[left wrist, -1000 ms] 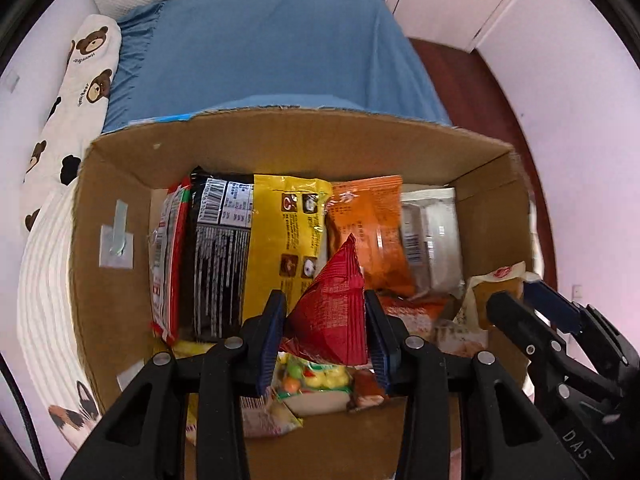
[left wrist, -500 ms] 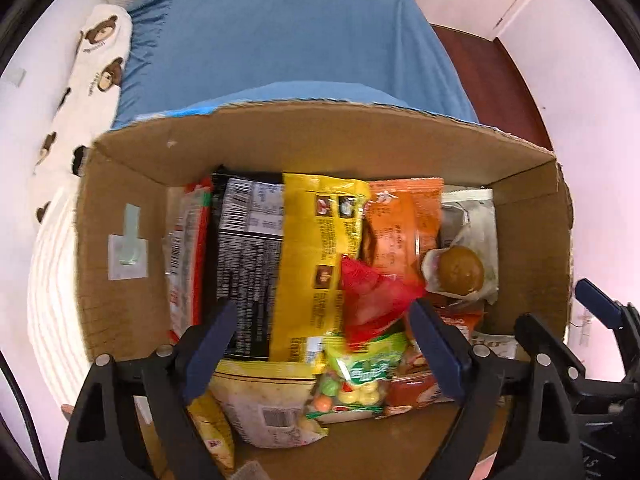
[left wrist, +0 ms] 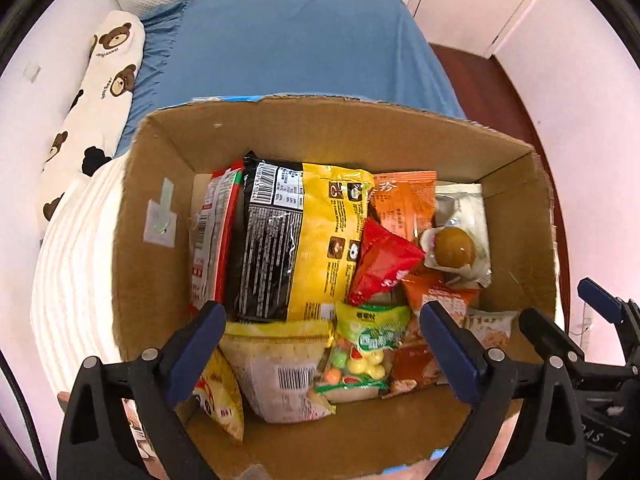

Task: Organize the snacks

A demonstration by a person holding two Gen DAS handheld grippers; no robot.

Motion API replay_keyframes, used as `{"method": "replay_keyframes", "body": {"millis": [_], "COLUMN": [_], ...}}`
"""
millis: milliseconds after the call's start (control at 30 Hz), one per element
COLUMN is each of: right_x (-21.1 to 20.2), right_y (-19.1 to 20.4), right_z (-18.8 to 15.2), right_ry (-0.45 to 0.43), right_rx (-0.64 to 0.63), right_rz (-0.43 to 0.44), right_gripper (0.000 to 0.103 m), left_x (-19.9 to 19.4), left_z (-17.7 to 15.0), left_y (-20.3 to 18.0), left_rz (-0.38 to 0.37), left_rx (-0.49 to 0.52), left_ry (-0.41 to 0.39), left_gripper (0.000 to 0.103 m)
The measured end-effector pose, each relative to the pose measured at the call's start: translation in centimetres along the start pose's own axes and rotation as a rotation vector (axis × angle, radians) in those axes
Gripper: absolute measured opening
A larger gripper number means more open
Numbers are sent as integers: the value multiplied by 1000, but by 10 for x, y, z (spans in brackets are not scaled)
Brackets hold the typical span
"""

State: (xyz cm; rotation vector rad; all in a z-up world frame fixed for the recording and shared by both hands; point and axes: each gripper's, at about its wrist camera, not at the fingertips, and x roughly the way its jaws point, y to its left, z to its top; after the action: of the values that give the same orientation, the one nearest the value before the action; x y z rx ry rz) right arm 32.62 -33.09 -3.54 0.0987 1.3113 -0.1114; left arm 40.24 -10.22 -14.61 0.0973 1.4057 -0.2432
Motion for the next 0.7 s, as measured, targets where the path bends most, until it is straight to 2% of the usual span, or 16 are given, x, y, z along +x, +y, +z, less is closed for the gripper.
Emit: {"method": "replay_keyframes", "body": {"millis": [233, 500, 700], "right_x": [-40, -105, -151], "right_y": [3, 10, 14], "right_z": [-28, -80, -122], "right_ry": [-94, -232, -313], "right_rx": [5, -8, -24], "right_rz": [5, 12, 17], "right_gripper": [101, 102, 102], "left_x": [-45, -105, -141], "left_z": [-35, -98, -143], "left_y": [-6, -12, -11], "left_rz": [55, 65, 63], "left_rx": [11, -6, -10], "left_ry": [-114, -255, -320], "left_gripper": [100, 100, 100]}}
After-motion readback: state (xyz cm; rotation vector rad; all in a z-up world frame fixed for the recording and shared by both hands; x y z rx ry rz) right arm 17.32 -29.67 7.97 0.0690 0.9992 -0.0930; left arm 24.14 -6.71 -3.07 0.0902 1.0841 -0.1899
